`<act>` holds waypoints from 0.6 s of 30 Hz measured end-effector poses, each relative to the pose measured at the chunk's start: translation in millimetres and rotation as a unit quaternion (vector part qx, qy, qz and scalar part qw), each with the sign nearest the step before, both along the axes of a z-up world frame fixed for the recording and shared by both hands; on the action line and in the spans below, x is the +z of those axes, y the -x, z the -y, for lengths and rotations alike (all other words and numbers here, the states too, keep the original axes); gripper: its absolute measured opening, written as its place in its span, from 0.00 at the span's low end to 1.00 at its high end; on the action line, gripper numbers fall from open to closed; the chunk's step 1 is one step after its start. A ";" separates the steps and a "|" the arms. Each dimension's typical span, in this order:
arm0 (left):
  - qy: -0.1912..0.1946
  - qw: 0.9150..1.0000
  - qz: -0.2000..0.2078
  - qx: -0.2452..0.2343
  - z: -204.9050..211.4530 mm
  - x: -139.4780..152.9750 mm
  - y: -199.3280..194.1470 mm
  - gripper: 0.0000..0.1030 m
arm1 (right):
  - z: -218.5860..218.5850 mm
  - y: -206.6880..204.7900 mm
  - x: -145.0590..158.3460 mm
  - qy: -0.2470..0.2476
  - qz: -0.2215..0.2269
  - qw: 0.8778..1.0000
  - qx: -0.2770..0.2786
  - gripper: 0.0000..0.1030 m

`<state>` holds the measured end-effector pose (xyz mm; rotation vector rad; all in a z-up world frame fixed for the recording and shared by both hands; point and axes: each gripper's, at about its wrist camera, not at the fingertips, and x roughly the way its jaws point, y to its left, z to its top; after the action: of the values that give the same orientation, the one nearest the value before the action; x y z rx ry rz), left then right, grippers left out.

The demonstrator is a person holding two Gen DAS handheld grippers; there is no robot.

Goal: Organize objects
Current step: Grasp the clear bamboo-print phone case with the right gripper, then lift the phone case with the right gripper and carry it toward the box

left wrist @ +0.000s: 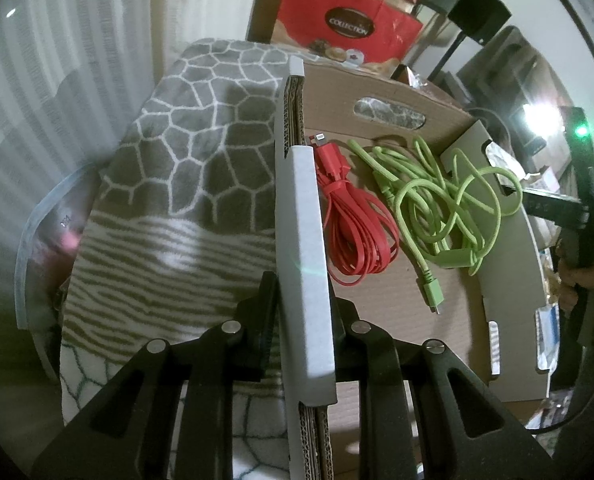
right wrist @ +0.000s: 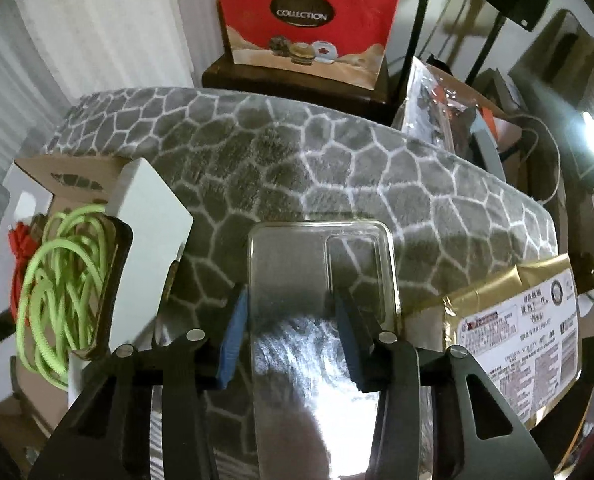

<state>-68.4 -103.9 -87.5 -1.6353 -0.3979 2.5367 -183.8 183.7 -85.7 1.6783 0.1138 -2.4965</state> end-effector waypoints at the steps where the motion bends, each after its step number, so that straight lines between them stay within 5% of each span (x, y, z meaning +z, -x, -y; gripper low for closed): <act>1: 0.000 1.000 0.000 0.000 0.0 -0.1 0.1 0.17 | -2.8 -1.7 4.1 0.013 -0.004 1.000 -0.005 0.42; 8: 0.001 1.000 0.000 -0.002 0.2 -0.9 0.4 0.18 | -19.5 -30.9 64.7 0.102 -0.065 0.993 -0.010 0.42; 17: 0.002 1.000 0.002 -0.002 -0.5 -1.4 1.3 0.18 | -4.4 -61.8 154.1 0.117 -0.158 0.980 0.005 0.41; 18: 0.002 1.000 0.003 -0.003 0.2 -2.0 2.1 0.18 | -1.6 -63.1 159.4 0.121 -0.164 0.979 0.008 0.29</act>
<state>-70.5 -104.1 -89.5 -1.6436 -0.3884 2.5308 -120.7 185.3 73.7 1.1636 -0.1402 -2.6273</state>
